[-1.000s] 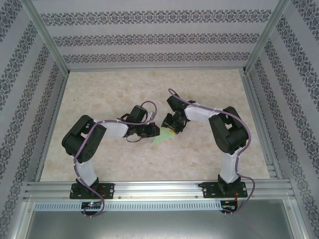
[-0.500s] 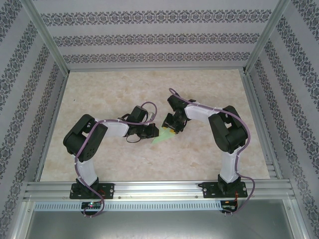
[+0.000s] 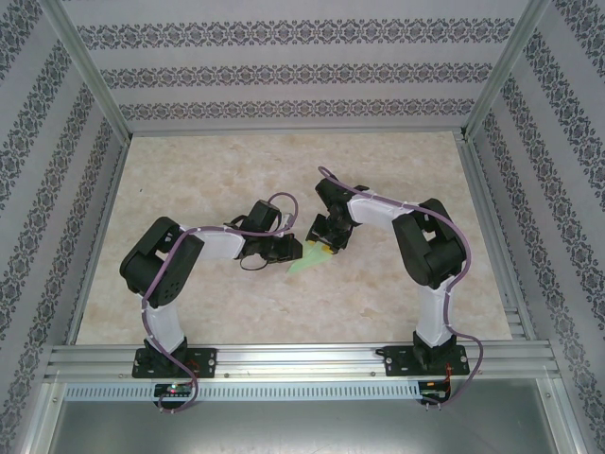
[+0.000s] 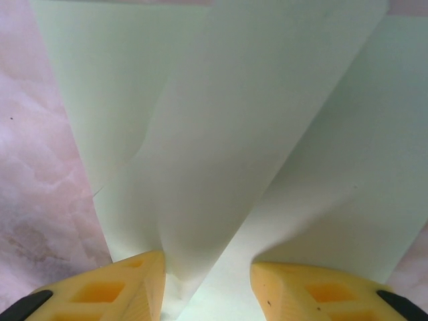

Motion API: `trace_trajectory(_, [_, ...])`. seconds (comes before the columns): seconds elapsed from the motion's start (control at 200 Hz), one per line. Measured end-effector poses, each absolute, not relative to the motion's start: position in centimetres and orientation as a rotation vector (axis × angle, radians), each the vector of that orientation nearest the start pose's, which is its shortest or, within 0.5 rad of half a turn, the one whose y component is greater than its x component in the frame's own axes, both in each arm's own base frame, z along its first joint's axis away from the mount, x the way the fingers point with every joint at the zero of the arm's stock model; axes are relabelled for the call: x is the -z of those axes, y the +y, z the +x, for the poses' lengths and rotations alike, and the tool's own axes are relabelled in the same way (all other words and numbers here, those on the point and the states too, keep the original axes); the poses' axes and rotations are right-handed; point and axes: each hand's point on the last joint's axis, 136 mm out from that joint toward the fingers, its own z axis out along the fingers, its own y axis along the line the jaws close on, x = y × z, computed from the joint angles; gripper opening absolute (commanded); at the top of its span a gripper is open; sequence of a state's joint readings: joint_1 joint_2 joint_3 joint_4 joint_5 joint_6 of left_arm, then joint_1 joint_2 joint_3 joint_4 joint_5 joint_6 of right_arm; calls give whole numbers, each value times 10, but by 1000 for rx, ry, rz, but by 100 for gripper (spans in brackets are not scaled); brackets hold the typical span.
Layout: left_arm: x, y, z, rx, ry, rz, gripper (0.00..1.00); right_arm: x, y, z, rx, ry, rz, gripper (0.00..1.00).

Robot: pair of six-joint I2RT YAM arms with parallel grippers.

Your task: Fold a paper plane with a square sheet of paper (pick it up from the middle)

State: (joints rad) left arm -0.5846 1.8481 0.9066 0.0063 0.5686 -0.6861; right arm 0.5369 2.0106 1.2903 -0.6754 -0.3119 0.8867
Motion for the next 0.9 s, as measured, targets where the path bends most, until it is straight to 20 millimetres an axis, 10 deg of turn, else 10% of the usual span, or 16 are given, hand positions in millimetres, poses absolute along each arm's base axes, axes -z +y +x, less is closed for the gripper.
trace_trajectory(0.904, [-19,-310,304,1114,2761,99,7,-13,251,318,-602,3087,450,46])
